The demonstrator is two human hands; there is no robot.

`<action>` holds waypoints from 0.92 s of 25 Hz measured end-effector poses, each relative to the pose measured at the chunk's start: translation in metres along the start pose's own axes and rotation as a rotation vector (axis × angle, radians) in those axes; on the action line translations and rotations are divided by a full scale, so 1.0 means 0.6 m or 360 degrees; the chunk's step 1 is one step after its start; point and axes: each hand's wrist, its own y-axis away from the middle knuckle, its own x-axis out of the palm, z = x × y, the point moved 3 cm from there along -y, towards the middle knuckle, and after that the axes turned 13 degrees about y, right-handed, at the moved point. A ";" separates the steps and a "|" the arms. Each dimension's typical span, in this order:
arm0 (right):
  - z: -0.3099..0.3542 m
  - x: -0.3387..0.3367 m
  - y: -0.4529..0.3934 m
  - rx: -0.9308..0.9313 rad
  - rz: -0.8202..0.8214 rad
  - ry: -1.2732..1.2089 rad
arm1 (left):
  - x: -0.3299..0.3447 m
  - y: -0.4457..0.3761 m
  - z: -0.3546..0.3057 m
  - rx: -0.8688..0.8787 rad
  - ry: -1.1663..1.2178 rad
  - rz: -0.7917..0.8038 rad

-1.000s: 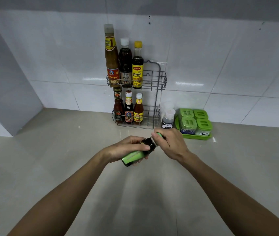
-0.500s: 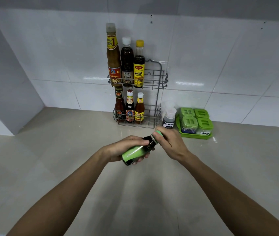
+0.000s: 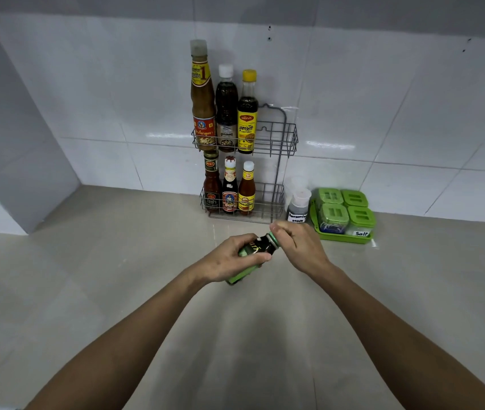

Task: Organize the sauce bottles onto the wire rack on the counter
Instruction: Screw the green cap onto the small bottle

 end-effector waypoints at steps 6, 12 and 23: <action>-0.016 0.004 -0.018 0.0163 0.0030 -0.0466 | -0.044 -0.003 0.022 -0.0220 0.0400 0.0130; -0.022 0.008 -0.035 0.0465 0.0005 -0.1035 | -0.057 -0.032 0.058 0.0036 0.0400 -0.0069; -0.063 0.064 -0.104 0.0672 -0.0017 -0.1018 | -0.095 -0.137 0.084 0.0352 0.0171 -0.0382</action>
